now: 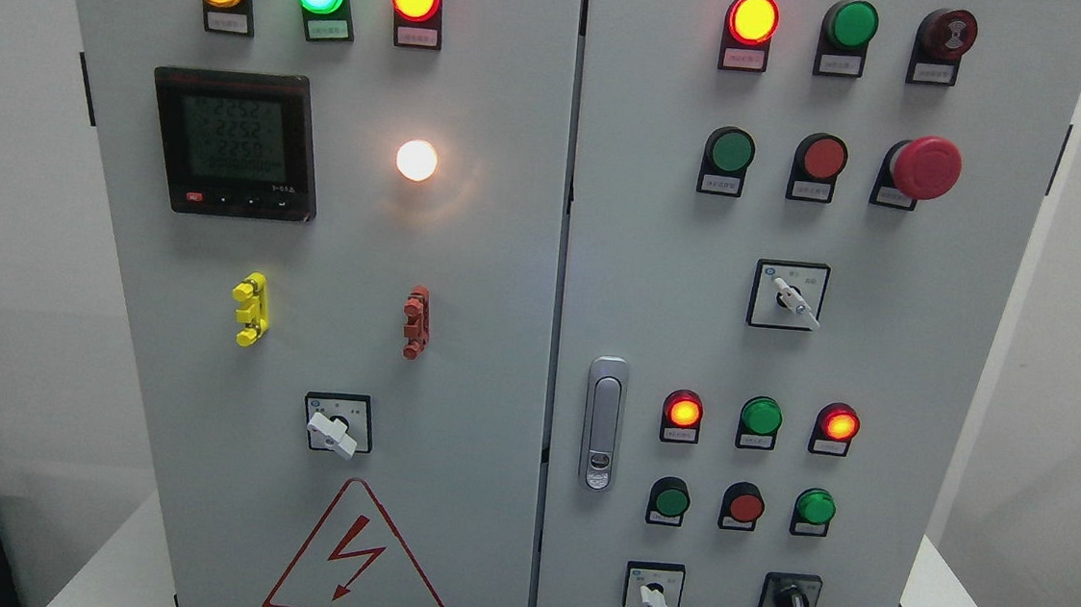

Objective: Trip black knob to open circuit

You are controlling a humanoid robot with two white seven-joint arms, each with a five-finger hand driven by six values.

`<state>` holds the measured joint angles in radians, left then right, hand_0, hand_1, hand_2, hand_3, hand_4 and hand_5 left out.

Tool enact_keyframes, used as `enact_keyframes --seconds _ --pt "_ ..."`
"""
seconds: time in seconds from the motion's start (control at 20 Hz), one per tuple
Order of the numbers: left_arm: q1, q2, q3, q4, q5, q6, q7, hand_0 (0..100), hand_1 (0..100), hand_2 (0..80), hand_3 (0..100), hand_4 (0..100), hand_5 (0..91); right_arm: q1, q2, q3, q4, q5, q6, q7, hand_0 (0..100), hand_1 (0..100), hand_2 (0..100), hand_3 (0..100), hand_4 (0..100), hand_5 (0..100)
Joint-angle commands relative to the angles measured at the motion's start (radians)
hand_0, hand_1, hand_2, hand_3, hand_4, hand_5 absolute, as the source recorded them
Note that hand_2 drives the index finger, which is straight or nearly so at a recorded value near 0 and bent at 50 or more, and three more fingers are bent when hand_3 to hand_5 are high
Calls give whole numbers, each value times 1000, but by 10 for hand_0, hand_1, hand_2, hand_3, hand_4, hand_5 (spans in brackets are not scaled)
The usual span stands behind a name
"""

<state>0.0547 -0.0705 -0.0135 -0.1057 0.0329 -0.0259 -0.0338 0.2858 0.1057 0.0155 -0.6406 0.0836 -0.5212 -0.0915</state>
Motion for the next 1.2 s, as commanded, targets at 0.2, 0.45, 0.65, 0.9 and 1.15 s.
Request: enact_keyframes --seconds 0.2,0.45,0.65,0.9,1.15 --pt "-3 -2 1 0 2 -3 0 120 389 0 0 0 0 23 5 24 -109 -2 -85 -14 0 58 0 756 585 400" --pt "-3 -2 1 0 2 -3 0 120 389 0 0 0 0 65 3 55 -244 -2 -88 -30 0 53 0 820 668 516" --pt "-4 -2 1 0 2 -3 0 120 389 0 0 0 0 85 3 64 -346 -4 -85 -40 0 51 0 853 702 569" --pt "-3 -2 1 0 2 -3 0 120 389 0 0 0 0 107 2 67 -447 -31 -79 -40 0 54 0 866 709 583" --pt "-3 -2 1 0 2 -3 0 120 389 0 0 0 0 124 2 73 -539 -44 -79 -51 0 58 0 880 720 594"
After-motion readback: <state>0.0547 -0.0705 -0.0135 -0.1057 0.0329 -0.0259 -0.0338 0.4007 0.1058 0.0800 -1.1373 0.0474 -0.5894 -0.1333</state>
